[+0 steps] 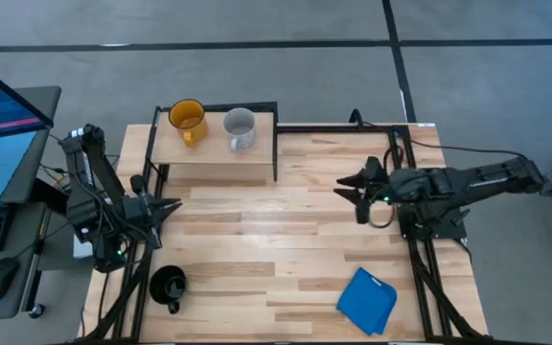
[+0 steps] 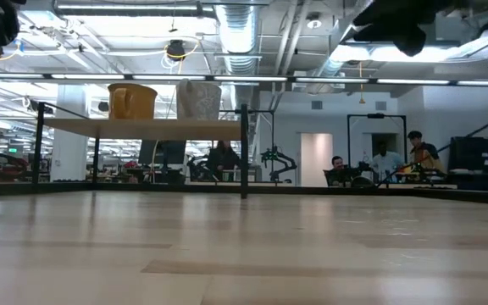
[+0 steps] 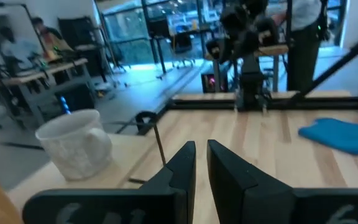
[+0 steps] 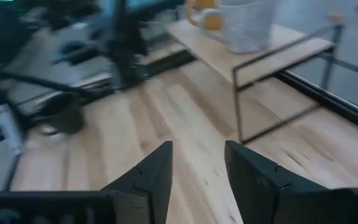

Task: Stack small to large cups/mugs on shelf
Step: Put the gray mug on the shelf

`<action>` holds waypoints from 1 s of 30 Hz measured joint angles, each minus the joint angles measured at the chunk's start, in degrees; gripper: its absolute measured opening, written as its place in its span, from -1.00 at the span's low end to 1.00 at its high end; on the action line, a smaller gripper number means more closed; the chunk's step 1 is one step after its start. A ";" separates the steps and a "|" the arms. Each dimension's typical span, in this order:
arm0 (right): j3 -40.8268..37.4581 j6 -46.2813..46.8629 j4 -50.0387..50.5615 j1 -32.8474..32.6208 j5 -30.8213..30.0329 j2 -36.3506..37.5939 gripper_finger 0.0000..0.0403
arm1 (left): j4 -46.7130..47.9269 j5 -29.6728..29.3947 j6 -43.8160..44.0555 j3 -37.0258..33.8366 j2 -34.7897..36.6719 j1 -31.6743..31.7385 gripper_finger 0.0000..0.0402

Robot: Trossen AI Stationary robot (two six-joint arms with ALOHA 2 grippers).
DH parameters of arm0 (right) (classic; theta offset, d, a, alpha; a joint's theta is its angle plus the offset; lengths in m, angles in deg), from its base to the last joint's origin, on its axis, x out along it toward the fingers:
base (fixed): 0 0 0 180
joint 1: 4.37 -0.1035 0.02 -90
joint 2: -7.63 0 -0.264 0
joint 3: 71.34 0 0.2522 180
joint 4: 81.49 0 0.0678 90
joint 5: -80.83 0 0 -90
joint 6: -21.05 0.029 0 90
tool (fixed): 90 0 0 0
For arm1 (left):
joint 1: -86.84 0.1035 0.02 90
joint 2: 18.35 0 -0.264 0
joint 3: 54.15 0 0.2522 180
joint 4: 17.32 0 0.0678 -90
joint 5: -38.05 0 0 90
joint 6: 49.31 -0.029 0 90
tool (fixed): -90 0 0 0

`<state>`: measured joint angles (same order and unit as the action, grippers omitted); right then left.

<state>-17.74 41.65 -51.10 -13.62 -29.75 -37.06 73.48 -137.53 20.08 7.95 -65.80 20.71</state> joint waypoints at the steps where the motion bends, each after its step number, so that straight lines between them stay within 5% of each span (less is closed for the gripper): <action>1: -1.69 -1.47 -0.96 1.24 2.61 2.15 -0.16 | 0.37 -0.63 0.01 0.00 -0.01 0.44 -0.84; 12: -13.74 -10.92 -2.52 14.32 24.81 20.76 -0.16 | 0.15 -4.48 -2.40 0.02 -0.11 9.44 -0.84; 21: -18.56 -12.15 -3.50 21.13 28.79 26.43 -0.16 | -9.29 -0.22 -4.15 0.02 -0.23 18.58 -0.84; 26: -18.76 -13.43 -5.33 24.13 28.77 26.42 -0.16 | -22.21 6.51 -16.21 0.02 -0.92 25.15 -0.84; 30: -18.76 -14.08 -7.33 26.33 28.77 26.36 -0.16 | -40.16 13.04 -35.33 0.02 -2.77 32.21 -0.84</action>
<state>-36.50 27.58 -58.43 12.71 -0.98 -10.70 33.33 -124.49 -15.25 7.97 -68.58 52.92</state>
